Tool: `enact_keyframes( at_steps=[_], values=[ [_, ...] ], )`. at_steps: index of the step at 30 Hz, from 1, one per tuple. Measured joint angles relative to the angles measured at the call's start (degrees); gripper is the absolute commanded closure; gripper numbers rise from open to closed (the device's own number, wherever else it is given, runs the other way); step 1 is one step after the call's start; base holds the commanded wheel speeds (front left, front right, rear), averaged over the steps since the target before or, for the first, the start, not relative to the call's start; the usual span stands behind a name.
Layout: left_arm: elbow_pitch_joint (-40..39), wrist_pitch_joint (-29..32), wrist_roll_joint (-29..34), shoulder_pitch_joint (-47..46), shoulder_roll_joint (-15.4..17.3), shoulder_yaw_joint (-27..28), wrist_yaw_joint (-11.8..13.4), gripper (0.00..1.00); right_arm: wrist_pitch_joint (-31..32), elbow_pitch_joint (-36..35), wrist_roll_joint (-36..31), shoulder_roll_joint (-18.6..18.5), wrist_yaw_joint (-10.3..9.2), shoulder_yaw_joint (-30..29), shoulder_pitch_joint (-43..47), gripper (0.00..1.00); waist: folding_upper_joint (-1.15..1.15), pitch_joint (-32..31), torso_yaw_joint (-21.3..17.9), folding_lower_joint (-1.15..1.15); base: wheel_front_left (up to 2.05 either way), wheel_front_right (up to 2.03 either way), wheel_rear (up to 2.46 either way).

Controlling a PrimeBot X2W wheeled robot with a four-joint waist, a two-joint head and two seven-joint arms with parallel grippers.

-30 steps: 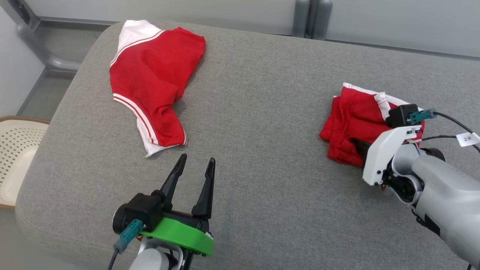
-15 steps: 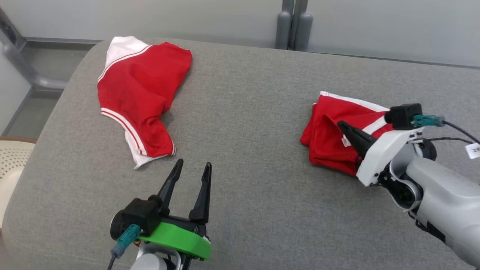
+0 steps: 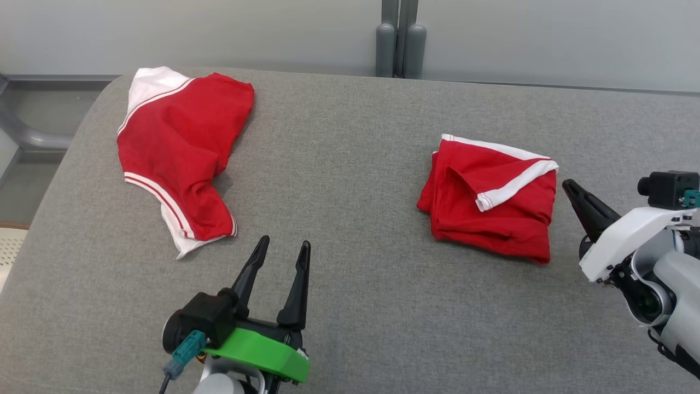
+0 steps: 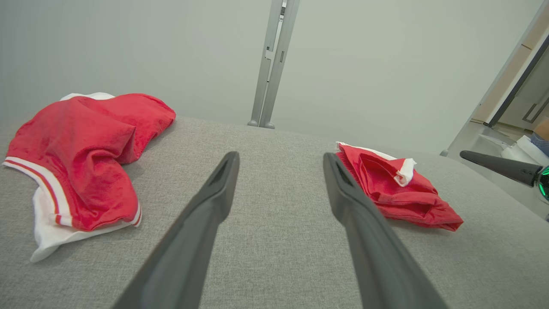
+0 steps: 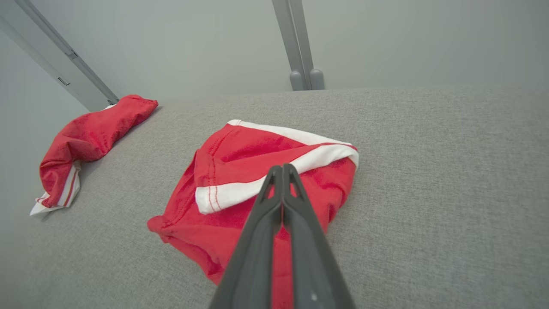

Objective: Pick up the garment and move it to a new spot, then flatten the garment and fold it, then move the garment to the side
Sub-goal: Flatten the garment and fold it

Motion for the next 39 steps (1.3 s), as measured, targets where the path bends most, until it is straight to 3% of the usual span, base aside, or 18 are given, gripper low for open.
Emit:
enact_keyframes(
  at_steps=[8, 13, 16, 22, 33, 39],
  values=[
    [0.35, 0.00, -0.08, -0.57, -0.02, -0.31, -0.10, 0.00, 5.45, 2.77, -1.66, 3.97, 0.01, 2.21, -1.28, 1.00, 0.00, 1.17, 1.21, 0.00, 0.00, 0.00, 0.00],
    [0.29, -0.01, -0.67, -0.96, -0.03, -1.00, 0.02, 0.00, 11.58, 8.39, -2.42, 6.45, 0.00, 4.46, -2.81, 1.00, 0.00, 2.33, 3.01, 0.00, 0.00, 0.00, 0.00],
    [0.02, 0.00, -1.11, -1.40, -0.03, -1.54, 0.20, 0.00, 12.00, 10.74, -3.02, 7.32, 0.00, 4.66, -4.09, 1.00, 0.00, 2.95, 4.23, 0.00, 0.00, 0.00, 0.00],
    [-0.73, -0.01, -2.25, -1.68, -0.03, -2.05, 0.67, 0.00, 10.84, 13.29, -2.75, 7.30, 0.01, 2.98, -7.47, 1.00, 0.00, 4.26, 6.68, 0.00, 0.00, 0.00, 0.00],
    [-2.36, 0.00, -3.98, -2.89, -0.03, -3.94, 1.79, 0.00, 12.73, 17.41, -2.82, 3.96, 0.00, 1.07, -15.57, 1.00, 0.00, 8.72, 10.34, 0.00, 0.00, 0.00, 0.00],
    [-2.55, -0.01, -4.23, -3.62, -0.03, -4.09, 2.26, 0.00, 11.96, 19.02, -3.43, 4.68, 0.00, 0.77, -20.24, 1.00, 0.00, 11.25, 11.91, 0.00, 0.00, 0.00, 0.00]
  ],
)
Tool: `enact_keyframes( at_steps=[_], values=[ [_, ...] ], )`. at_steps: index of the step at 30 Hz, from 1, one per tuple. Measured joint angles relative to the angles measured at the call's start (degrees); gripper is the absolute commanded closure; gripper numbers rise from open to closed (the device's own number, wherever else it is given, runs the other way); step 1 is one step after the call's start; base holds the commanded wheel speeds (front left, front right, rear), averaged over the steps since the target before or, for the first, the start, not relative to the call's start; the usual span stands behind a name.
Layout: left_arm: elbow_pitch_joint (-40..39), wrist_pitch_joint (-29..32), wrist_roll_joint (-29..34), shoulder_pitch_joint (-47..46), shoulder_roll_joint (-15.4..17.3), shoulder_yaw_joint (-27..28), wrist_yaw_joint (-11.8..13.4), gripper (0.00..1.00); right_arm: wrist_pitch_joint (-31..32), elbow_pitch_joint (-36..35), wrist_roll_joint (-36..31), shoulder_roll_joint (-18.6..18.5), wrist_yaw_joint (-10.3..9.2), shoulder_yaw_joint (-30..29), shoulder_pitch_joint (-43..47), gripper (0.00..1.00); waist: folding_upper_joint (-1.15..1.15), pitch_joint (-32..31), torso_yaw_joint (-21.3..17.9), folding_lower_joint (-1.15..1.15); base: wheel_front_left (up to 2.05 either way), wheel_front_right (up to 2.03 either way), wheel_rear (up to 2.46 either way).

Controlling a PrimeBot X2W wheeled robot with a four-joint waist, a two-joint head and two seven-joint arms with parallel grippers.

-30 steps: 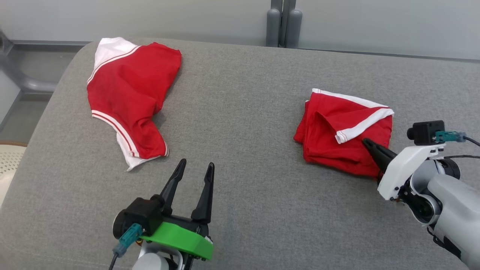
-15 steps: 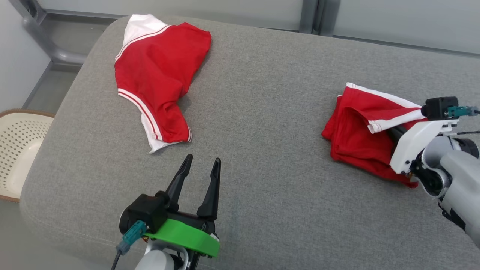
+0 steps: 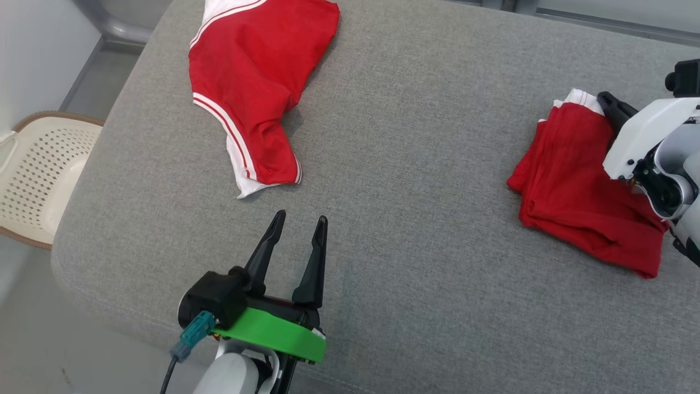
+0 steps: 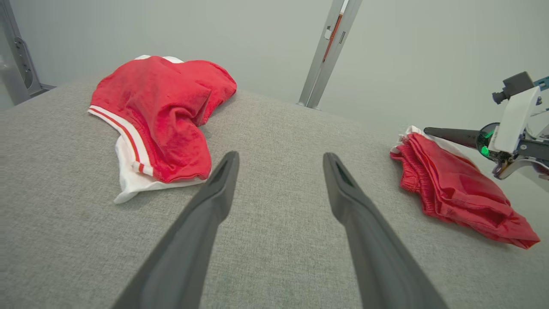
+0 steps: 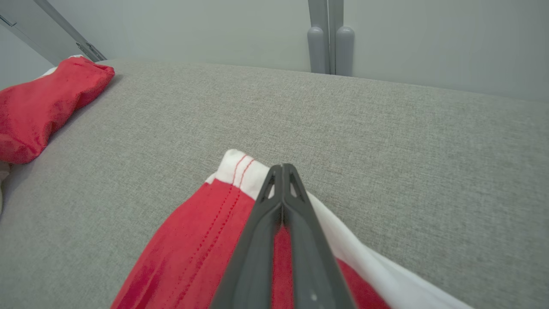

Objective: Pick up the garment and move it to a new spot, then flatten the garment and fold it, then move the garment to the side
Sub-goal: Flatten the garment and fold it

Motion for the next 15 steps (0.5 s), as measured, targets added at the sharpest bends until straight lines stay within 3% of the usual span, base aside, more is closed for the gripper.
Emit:
enact_keyframes(
  at_steps=[9, 15],
  values=[
    [0.25, 0.00, 1.79, 0.10, -0.01, 2.24, -0.07, 0.00, -7.73, -2.26, -0.93, 3.81, 0.01, 0.66, -0.55, 1.00, 0.00, -1.88, -0.90, 0.00, 0.00, 0.00, 0.00],
    [1.38, 0.01, 3.93, 1.63, 0.07, 4.14, -0.78, 0.00, -11.46, -6.88, -2.47, 5.20, 0.01, 0.73, 1.48, 1.00, 0.00, -5.22, -4.32, 0.00, 0.00, 0.00, 0.00]
  ],
)
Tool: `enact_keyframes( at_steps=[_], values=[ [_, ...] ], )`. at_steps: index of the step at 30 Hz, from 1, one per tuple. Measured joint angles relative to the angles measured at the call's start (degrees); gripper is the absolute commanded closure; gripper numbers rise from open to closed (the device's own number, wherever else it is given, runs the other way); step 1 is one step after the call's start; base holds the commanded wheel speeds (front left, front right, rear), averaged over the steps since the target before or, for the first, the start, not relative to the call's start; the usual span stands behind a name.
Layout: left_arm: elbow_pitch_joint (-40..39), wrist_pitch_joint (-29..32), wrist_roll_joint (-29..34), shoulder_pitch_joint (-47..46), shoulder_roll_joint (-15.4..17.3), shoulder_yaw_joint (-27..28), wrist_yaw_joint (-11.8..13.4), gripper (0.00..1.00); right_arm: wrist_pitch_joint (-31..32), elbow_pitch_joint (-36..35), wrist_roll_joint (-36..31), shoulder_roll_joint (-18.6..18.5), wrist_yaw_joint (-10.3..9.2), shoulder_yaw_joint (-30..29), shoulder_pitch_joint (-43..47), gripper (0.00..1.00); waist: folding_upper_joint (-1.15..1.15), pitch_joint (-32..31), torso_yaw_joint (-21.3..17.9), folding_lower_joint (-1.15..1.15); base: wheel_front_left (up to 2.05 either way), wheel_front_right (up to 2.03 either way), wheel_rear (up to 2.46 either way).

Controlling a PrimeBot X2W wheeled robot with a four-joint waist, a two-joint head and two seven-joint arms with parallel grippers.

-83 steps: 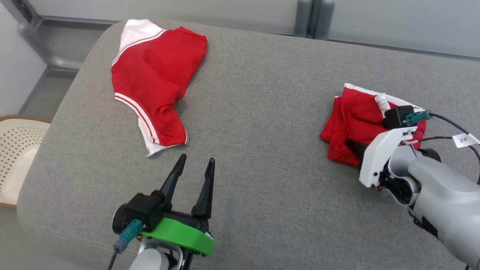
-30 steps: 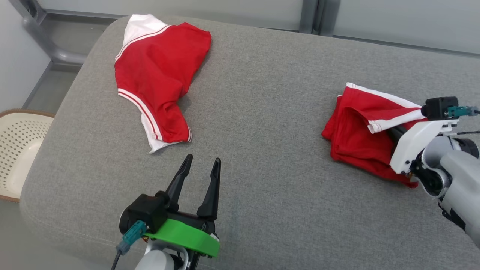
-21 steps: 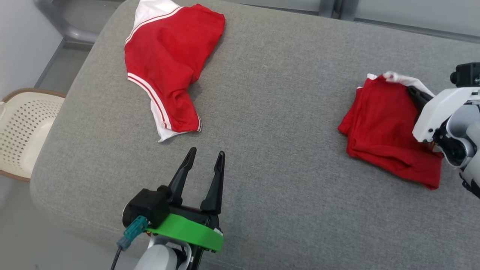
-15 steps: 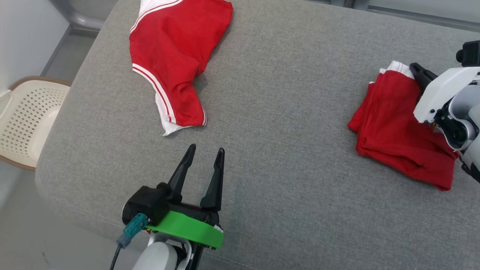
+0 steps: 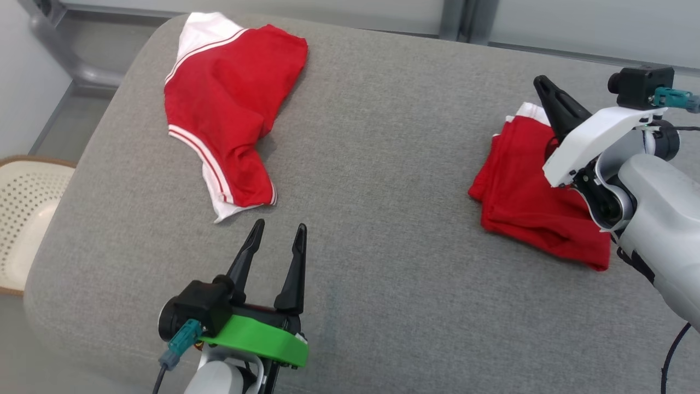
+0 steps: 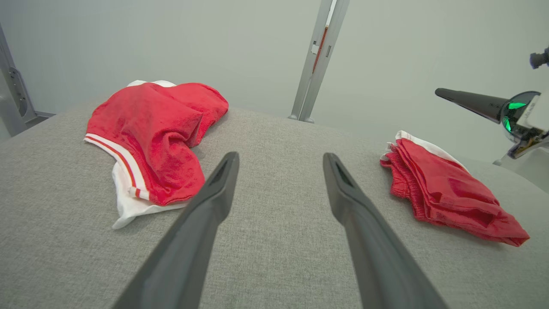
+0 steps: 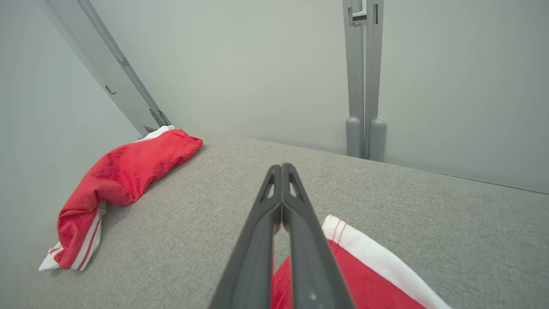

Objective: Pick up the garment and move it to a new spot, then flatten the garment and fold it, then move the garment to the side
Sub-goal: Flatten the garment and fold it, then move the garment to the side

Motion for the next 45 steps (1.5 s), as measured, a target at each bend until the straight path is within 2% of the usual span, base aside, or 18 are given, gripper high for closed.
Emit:
enact_keyframes(
  at_steps=[7, 9, 10, 11, 15, 21, 26, 30, 37, 45],
  values=[
    [-0.22, 0.00, 0.75, 2.24, 1.18, 2.98, -0.04, 0.00, -0.99, -6.08, -2.66, -0.75, 0.00, -3.57, 4.43, 0.99, 0.00, -4.71, -5.94, 0.00, 0.00, 0.00, 0.00],
    [-0.32, 0.00, 0.75, 2.74, 1.62, 3.87, 0.02, 0.00, -1.03, -7.57, -3.68, -1.41, -0.01, -5.19, 6.39, 0.54, 0.00, -5.95, -7.64, 0.00, 0.00, 0.00, 0.00],
    [-0.37, 0.00, 0.75, 3.00, 1.77, 4.35, 0.04, 0.00, -1.04, -8.44, -4.43, -1.76, 0.00, -6.23, 7.47, 0.08, 0.00, -6.60, -8.57, 0.00, 0.00, 0.00, 0.00],
    [-0.49, 0.00, 0.75, 3.24, 1.91, 4.79, 0.08, 0.00, -1.04, -9.15, -4.97, -2.04, 0.00, -7.06, 8.39, 0.00, 0.00, -7.11, -9.35, 0.00, 0.00, 0.00, 0.00],
    [-1.11, 0.00, 0.71, 3.98, 2.76, 6.46, 0.58, 0.00, -1.09, -12.38, -8.11, -3.02, -0.01, -12.61, 13.45, 0.00, 0.00, -9.10, -12.88, 0.00, 0.00, 0.00, 0.00],
    [-2.07, -0.01, 0.75, 4.76, 3.63, 8.38, 0.91, 0.00, -1.09, -19.16, -14.03, -2.77, -0.01, -24.48, 24.52, 0.00, 0.00, -11.09, -17.32, 0.00, 0.00, 0.00, 0.00],
    [-3.27, 0.00, 1.48, 4.82, 3.99, 9.72, 1.19, 0.00, -1.10, -25.50, -21.11, 0.01, -0.01, -35.42, 35.33, 0.00, 0.00, -11.83, -19.58, 0.00, 0.00, 0.00, 0.00],
    [-3.68, -0.01, 2.70, 5.04, 3.98, 11.03, 1.38, 0.00, -1.09, -29.76, -27.27, 3.77, -0.01, -40.96, 42.22, 0.00, 0.00, -11.67, -20.08, 0.00, 0.00, 0.00, 0.00],
    [-3.45, -0.01, 4.26, 6.06, 3.01, 13.07, 0.53, 0.00, -1.10, -32.32, -32.37, 8.55, -0.01, -45.40, 48.35, 0.00, 0.00, -11.66, -19.75, 0.00, 0.00, 0.00, 0.00],
    [-2.66, 0.00, 5.47, 6.13, 1.77, 13.95, -0.51, 0.00, -1.10, -32.74, -34.23, 9.06, -0.01, -45.95, 49.32, 0.00, 0.00, -11.72, -19.44, 0.00, 0.00, 0.00, 0.00]
  ],
)
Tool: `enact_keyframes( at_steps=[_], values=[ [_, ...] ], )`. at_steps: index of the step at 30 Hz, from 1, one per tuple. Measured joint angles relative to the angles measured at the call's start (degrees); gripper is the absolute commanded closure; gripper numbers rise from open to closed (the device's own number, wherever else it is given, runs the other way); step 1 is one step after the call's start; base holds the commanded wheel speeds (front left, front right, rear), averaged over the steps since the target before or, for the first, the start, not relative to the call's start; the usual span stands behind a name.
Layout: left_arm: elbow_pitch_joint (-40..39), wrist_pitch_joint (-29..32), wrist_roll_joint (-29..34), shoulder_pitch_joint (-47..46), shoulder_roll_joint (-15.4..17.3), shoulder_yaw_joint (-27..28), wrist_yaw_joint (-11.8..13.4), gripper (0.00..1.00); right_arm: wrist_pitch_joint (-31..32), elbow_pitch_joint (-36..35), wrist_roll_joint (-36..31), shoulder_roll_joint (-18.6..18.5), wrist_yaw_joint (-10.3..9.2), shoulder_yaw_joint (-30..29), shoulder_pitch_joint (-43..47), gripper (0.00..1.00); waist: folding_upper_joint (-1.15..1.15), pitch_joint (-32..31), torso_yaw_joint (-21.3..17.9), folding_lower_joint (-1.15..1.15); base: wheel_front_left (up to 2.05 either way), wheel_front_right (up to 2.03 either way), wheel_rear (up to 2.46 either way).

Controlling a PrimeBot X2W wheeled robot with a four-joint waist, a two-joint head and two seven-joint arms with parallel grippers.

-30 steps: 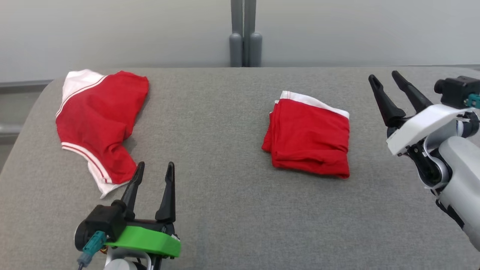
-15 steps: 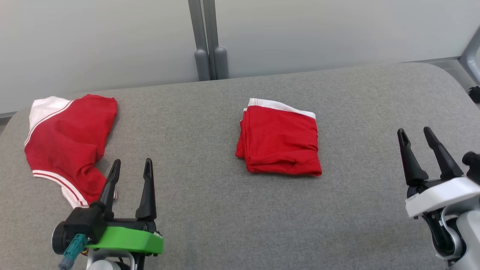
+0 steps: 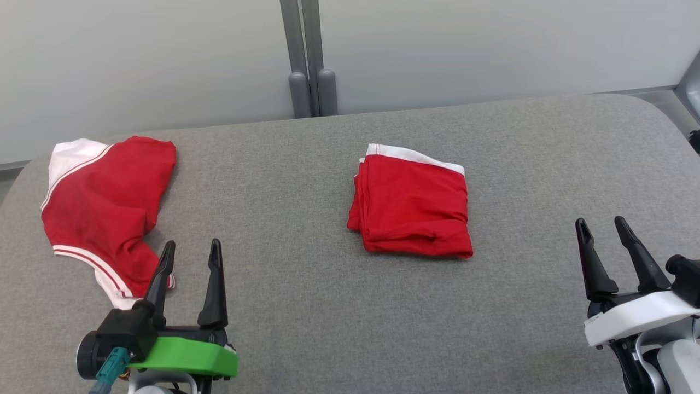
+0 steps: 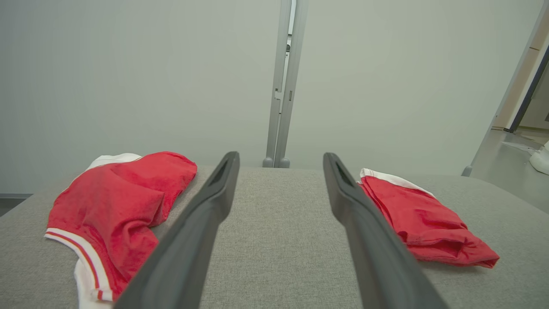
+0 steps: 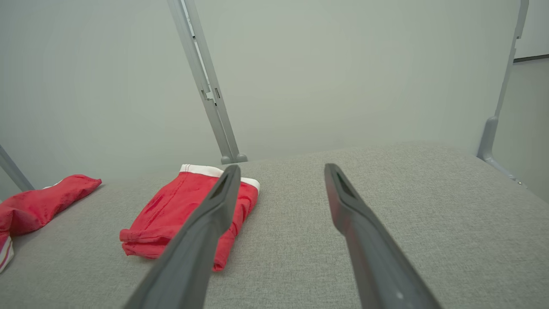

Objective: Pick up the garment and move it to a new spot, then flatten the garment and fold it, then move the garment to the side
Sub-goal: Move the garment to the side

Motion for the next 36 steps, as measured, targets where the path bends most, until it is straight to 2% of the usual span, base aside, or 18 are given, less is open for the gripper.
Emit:
enact_keyframes(
  at_steps=[8, 15, 19, 26, 36],
  values=[
    [0.89, 0.00, 1.41, -0.01, -0.57, 0.23, -0.70, 0.00, 0.10, 1.16, -0.43, -0.19, 0.00, 0.44, -0.03, 0.00, 0.00, 0.02, 0.89, 0.00, 0.00, 0.00, 0.00],
    [1.12, 0.00, 1.66, -0.03, -1.03, 0.08, -1.12, 0.00, 3.68, 2.90, 0.08, -0.41, 0.00, 1.30, -1.81, 0.00, 0.00, 0.39, 2.16, 0.00, 0.00, 0.00, 0.00],
    [1.30, 0.00, 1.81, -0.62, -1.37, -1.05, -1.51, 0.00, 7.86, 4.28, 0.70, -1.01, 0.01, 1.76, -6.49, 0.00, 0.00, 1.23, 3.57, 0.00, 0.00, 0.00, 0.00],
    [1.46, 0.00, 1.79, -2.10, -1.62, -2.64, -1.80, 0.00, 17.66, 11.01, 3.03, -1.25, 0.00, 1.25, -17.09, 0.00, 0.00, 3.24, 7.58, 0.00, 0.00, 0.00, 0.00],
    [1.30, -0.01, 1.27, -3.86, -1.76, -4.09, -1.49, 0.00, 33.49, 29.75, 3.94, -0.92, 0.00, -2.71, -29.81, 0.00, 0.00, 7.09, 15.03, 0.00, 0.00, 0.00, 0.00]
  ],
)
